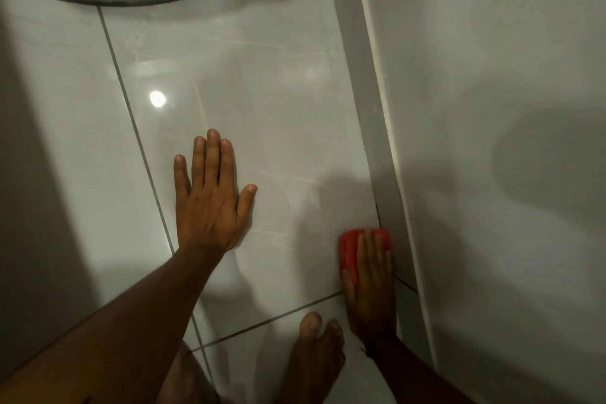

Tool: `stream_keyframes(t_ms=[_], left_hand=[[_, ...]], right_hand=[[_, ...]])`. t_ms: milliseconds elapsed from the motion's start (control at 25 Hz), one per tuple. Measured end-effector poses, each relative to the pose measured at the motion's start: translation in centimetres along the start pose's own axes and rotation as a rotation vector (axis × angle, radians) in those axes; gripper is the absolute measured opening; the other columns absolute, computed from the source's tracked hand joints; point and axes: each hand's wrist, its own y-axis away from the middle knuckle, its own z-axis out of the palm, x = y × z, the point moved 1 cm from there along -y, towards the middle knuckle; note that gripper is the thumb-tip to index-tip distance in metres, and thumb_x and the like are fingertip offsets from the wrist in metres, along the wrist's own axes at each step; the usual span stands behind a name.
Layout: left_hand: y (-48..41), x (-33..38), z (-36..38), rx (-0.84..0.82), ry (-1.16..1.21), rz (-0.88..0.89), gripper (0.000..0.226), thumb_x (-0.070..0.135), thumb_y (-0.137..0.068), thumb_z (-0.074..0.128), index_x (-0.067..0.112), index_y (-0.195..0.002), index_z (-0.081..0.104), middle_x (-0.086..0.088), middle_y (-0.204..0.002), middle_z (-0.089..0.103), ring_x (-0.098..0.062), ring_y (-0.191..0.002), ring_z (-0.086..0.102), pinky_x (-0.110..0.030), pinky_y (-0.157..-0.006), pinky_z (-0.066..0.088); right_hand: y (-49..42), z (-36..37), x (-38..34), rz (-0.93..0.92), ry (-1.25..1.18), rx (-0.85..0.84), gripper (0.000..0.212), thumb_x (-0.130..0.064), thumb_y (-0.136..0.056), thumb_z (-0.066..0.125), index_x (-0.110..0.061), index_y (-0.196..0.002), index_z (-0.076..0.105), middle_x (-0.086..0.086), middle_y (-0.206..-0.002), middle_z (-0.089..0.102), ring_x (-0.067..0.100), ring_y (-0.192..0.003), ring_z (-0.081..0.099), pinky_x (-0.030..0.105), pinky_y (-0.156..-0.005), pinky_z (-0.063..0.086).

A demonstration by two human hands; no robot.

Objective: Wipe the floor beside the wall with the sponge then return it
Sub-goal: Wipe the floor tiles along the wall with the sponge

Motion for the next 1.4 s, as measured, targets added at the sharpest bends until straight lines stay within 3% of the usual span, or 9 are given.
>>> stream_keyframes(t_ms=[240, 400, 520, 680, 800, 960, 1040, 1200, 1400], left_hand=[[0.1, -0.2, -0.4, -0.003, -0.005, 0.013, 0.085, 0.055, -0.107, 0.032, 0.006, -0.172, 0.006, -0.019, -0.182, 0.002, -0.035, -0.169, -0.001, -0.059, -0.136, 0.002], [0.0, 0.0, -0.5, -0.016, 0.001, 0.006, 0.085, 0.054, -0.107, 0.033, 0.006, -0.172, 0.005, -0.02, -0.182, 0.001, -0.036, -0.169, -0.003, -0.061, -0.135, 0.003], [-0.1, 0.2, -0.7, -0.037, 0.006, 0.002, 0.085, 0.052, -0.107, 0.033, 0.005, -0.172, 0.004, -0.021, -0.182, 0.0, -0.037, -0.169, -0.003, -0.063, -0.135, 0.004], [-0.3, 1.0, -0.6, -0.041, 0.004, -0.046, 0.085, 0.048, -0.105, 0.032, 0.004, -0.171, 0.001, -0.021, -0.182, -0.003, -0.037, -0.168, -0.005, -0.065, -0.134, 0.004], [-0.4, 1.3, -0.4, -0.021, 0.019, -0.062, 0.084, 0.044, -0.104, 0.034, 0.003, -0.171, 0.003, -0.022, -0.181, -0.002, -0.038, -0.169, -0.004, -0.065, -0.134, 0.004], [-0.4, 1.1, 0.2, 0.0, 0.001, -0.053, 0.083, 0.045, -0.104, 0.032, 0.004, -0.171, 0.003, -0.021, -0.182, -0.001, -0.036, -0.169, -0.003, -0.065, -0.134, 0.005], [-0.3, 1.0, 0.6, 0.011, -0.004, -0.049, 0.084, 0.046, -0.105, 0.031, 0.004, -0.171, 0.003, -0.021, -0.182, 0.0, -0.036, -0.169, -0.002, -0.064, -0.135, 0.004], [-0.3, 0.9, 0.4, -0.004, -0.005, -0.049, 0.084, 0.05, -0.106, 0.029, 0.004, -0.171, 0.003, -0.021, -0.182, 0.0, -0.036, -0.169, -0.003, -0.063, -0.135, 0.004], [2.1, 1.6, 0.4, -0.029, 0.007, -0.04, 0.081, 0.047, -0.108, 0.026, 0.004, -0.171, 0.001, -0.02, -0.182, -0.003, -0.036, -0.169, -0.004, -0.063, -0.135, 0.004]], right_hand=[[5.9, 0.4, 1.2, 0.04, 0.067, -0.023, 0.07, -0.045, -0.111, 0.018, 0.006, -0.155, 0.035, 0.025, -0.164, 0.032, 0.022, -0.162, 0.004, 0.046, -0.127, 0.013], [4.1, 0.2, 0.7, 0.027, 0.07, -0.046, 0.07, -0.045, -0.111, 0.017, 0.004, -0.158, 0.034, 0.023, -0.167, 0.03, 0.036, -0.157, 0.023, 0.049, -0.127, 0.016], [-1.1, -0.1, -0.9, -0.02, 0.102, -0.024, 0.068, -0.047, -0.11, 0.019, -0.002, -0.161, 0.029, 0.021, -0.168, 0.031, 0.04, -0.155, 0.03, 0.056, -0.124, 0.023], [-11.7, -1.7, -3.8, -0.114, 0.137, 0.053, 0.066, -0.043, -0.108, 0.033, -0.007, -0.162, 0.03, 0.016, -0.17, 0.032, 0.035, -0.158, 0.028, 0.055, -0.126, 0.028], [-18.7, -3.0, -6.6, -0.176, 0.152, 0.109, 0.068, -0.046, -0.106, 0.037, -0.008, -0.163, 0.031, 0.014, -0.171, 0.031, 0.032, -0.158, 0.029, 0.054, -0.127, 0.027], [-27.1, -4.8, -9.9, -0.212, 0.124, 0.122, 0.084, -0.066, -0.102, 0.034, -0.014, -0.166, 0.021, 0.01, -0.174, 0.024, 0.031, -0.161, 0.019, 0.051, -0.131, 0.013], [-28.6, -4.8, -10.5, -0.196, 0.155, 0.129, 0.08, -0.063, -0.103, 0.033, -0.015, -0.166, 0.021, 0.009, -0.173, 0.026, 0.031, -0.161, 0.021, 0.051, -0.131, 0.015], [-23.2, -3.7, -8.4, -0.197, 0.148, 0.151, 0.069, -0.046, -0.105, 0.039, -0.011, -0.164, 0.03, 0.012, -0.171, 0.031, 0.032, -0.159, 0.027, 0.054, -0.129, 0.023], [-6.3, -1.3, -1.6, -0.13, 0.144, 0.019, 0.071, -0.045, -0.104, 0.043, -0.008, -0.163, 0.03, 0.017, -0.171, 0.028, 0.037, -0.159, 0.024, 0.062, -0.123, 0.029]])
